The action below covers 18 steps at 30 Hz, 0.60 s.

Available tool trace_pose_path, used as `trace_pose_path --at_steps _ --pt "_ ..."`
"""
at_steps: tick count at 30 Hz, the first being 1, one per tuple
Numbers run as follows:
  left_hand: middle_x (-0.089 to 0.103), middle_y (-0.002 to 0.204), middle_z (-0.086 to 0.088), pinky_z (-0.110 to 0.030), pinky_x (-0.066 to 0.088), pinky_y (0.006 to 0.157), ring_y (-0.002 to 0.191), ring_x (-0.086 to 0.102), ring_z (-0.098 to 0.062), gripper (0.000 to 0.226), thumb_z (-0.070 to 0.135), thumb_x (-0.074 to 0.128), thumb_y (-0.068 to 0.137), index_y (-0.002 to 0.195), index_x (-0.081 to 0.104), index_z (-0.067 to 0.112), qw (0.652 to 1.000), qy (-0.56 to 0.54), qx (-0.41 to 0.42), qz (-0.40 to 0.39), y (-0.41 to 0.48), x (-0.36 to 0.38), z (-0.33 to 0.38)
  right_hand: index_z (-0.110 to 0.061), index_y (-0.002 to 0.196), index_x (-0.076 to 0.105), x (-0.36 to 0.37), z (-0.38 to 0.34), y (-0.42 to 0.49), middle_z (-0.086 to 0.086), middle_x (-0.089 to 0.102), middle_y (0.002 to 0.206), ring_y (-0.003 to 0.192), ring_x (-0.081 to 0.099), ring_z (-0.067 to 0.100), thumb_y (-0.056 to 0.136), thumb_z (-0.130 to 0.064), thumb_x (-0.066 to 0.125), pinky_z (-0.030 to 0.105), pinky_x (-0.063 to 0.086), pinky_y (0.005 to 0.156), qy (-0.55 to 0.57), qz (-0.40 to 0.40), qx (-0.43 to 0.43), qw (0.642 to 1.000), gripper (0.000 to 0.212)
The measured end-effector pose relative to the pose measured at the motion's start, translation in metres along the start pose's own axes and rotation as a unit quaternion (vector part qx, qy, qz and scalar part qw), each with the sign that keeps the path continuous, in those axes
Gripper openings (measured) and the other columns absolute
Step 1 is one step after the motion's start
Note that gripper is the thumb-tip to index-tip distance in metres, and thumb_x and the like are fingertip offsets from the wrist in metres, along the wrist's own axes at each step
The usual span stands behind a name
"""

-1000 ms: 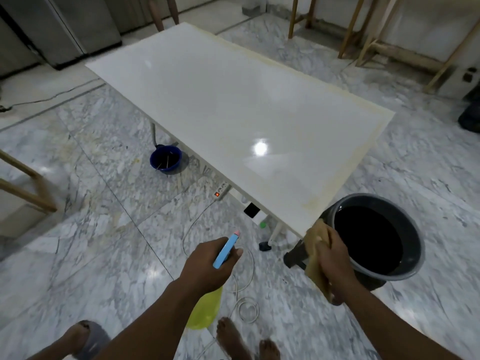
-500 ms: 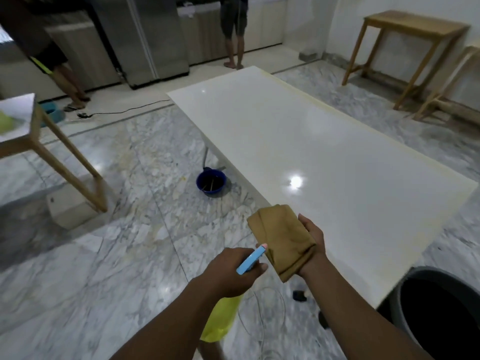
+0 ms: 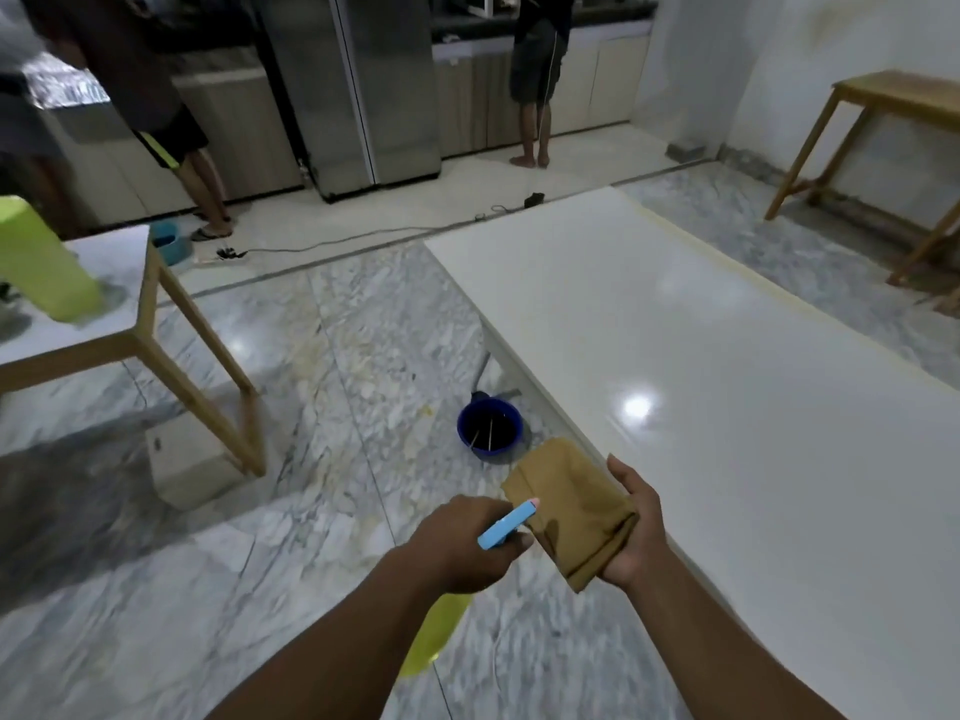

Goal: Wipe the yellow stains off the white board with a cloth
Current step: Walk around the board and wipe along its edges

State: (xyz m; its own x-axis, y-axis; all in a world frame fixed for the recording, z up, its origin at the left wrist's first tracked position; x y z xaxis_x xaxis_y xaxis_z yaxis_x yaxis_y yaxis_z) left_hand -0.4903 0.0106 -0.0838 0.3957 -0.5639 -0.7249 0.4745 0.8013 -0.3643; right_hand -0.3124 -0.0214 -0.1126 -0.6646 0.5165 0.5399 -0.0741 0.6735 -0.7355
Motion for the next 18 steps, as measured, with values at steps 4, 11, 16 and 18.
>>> trace_pose_path --at_steps 4,11,16,18 --pt "0.070 0.086 -0.017 -0.054 0.057 0.076 0.079 0.071 -0.037 0.039 0.047 0.061 0.102 0.089 0.061 0.011 0.998 -0.058 -0.008 0.034 0.046 -0.061 -0.028 0.000 0.128 0.064 0.039 -0.031 0.054 0.028 0.062 0.131 0.120 0.056 0.046 0.088 -0.053 0.057 0.063 0.035 0.110 0.011 -0.031 0.000 0.999 0.067" --pt "0.070 0.082 -0.004 -0.047 0.056 0.073 0.081 0.073 -0.032 0.028 0.041 0.062 0.103 0.086 0.062 0.019 0.996 -0.060 -0.009 0.066 0.168 -0.163 -0.075 0.002 0.129 0.062 0.140 -0.089 0.180 0.035 0.056 0.133 0.130 0.046 0.053 0.087 -0.051 0.057 0.076 0.030 0.104 -0.016 -0.053 0.046 0.997 0.068" --pt "0.059 0.068 0.006 -0.032 0.041 0.061 0.066 0.060 -0.019 0.036 0.049 0.062 0.101 0.075 0.056 0.025 0.993 -0.047 -0.024 0.109 0.249 -0.250 -0.118 0.007 0.107 0.069 0.231 -0.153 0.252 0.029 0.072 0.094 0.072 0.070 0.042 0.091 -0.040 0.052 0.048 0.060 0.067 -0.081 -0.033 0.037 0.995 0.052" --pt "0.056 0.065 0.007 -0.037 0.045 0.061 0.065 0.062 -0.021 0.039 0.051 0.062 0.101 0.071 0.050 0.028 0.991 -0.061 -0.029 0.118 0.276 -0.280 -0.132 0.006 0.111 0.070 0.263 -0.177 0.282 0.027 0.072 0.097 0.078 0.068 0.041 0.089 -0.039 0.054 0.046 0.058 0.075 -0.116 -0.020 0.037 0.992 0.053"
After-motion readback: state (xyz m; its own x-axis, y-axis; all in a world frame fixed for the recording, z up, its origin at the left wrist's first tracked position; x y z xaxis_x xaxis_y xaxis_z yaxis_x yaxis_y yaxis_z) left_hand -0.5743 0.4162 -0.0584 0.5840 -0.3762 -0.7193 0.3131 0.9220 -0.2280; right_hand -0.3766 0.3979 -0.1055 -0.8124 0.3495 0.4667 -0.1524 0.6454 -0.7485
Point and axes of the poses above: each hand's wrist, its own y-axis towards the middle knuckle, its own x-axis out of the palm, z = x × y, the point moved 6 cm from there along y, towards the middle knuckle
